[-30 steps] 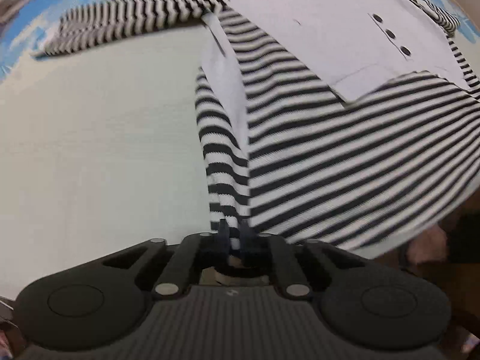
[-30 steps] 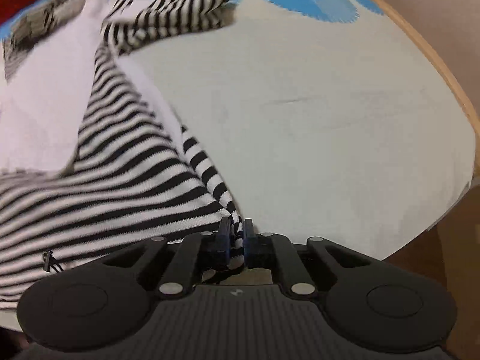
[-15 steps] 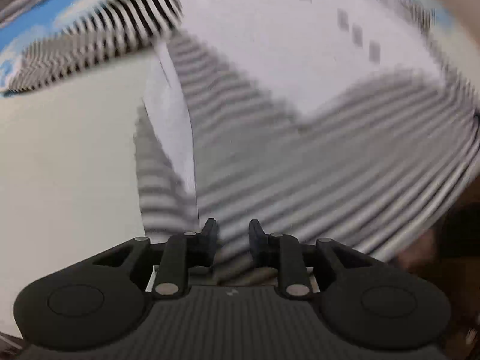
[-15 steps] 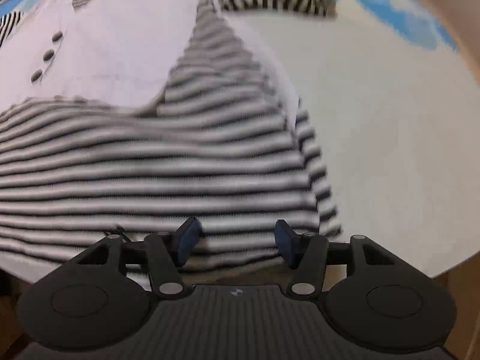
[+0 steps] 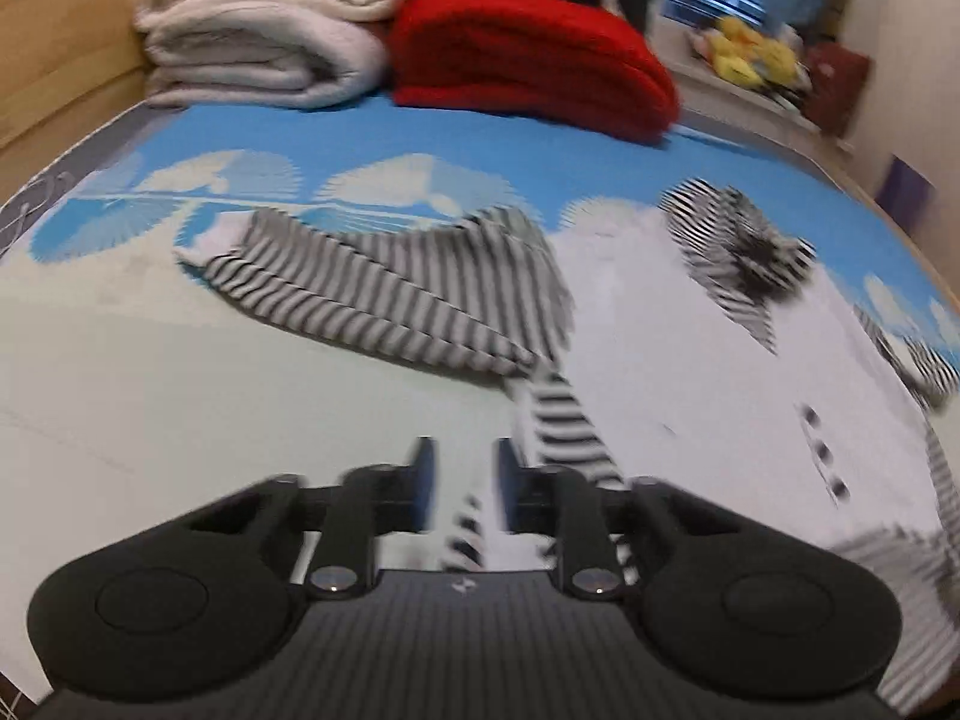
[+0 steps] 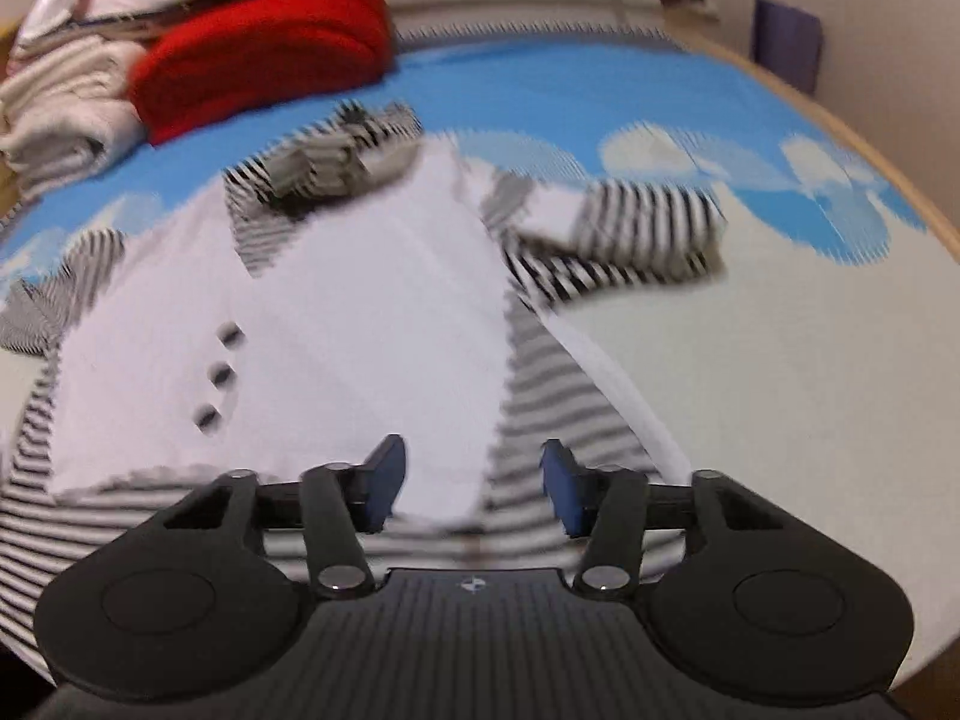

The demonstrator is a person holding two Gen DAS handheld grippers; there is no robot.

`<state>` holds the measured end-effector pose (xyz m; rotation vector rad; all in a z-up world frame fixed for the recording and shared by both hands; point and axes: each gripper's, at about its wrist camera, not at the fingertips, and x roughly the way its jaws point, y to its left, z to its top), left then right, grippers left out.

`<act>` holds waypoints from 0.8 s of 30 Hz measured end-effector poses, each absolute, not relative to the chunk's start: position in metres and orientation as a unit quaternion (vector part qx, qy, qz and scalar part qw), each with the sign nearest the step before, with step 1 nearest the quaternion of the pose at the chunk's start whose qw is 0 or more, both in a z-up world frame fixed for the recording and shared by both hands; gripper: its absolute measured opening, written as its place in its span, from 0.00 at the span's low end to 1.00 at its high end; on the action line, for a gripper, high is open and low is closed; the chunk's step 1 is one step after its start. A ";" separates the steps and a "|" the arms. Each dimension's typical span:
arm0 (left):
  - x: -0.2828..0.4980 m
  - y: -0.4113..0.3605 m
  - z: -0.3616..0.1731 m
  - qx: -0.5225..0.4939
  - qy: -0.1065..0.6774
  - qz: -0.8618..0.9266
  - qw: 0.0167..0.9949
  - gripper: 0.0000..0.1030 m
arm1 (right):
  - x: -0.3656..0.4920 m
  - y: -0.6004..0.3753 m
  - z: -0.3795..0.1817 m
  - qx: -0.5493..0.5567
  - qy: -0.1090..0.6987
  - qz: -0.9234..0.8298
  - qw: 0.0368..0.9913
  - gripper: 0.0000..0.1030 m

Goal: Fold small clothes

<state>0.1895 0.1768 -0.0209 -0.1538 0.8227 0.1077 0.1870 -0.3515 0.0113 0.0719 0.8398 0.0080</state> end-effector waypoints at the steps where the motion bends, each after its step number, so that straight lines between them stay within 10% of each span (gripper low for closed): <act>1: 0.196 0.183 -0.022 -0.082 0.399 0.060 0.911 0.08 | 0.191 -0.347 0.015 0.044 0.398 0.008 0.916 0.23; 4: 0.217 0.209 -0.026 -0.112 0.381 0.079 0.914 0.07 | 0.202 -0.333 0.024 0.061 0.365 0.017 0.929 0.04; 19: 0.321 0.371 -0.082 -0.305 0.290 0.234 0.876 0.10 | 0.248 -0.283 0.014 0.037 0.371 0.059 0.926 0.05; 24: 0.350 0.415 -0.109 -0.335 0.293 0.265 0.855 0.41 | 0.262 -0.287 0.009 0.040 0.386 0.047 0.921 0.05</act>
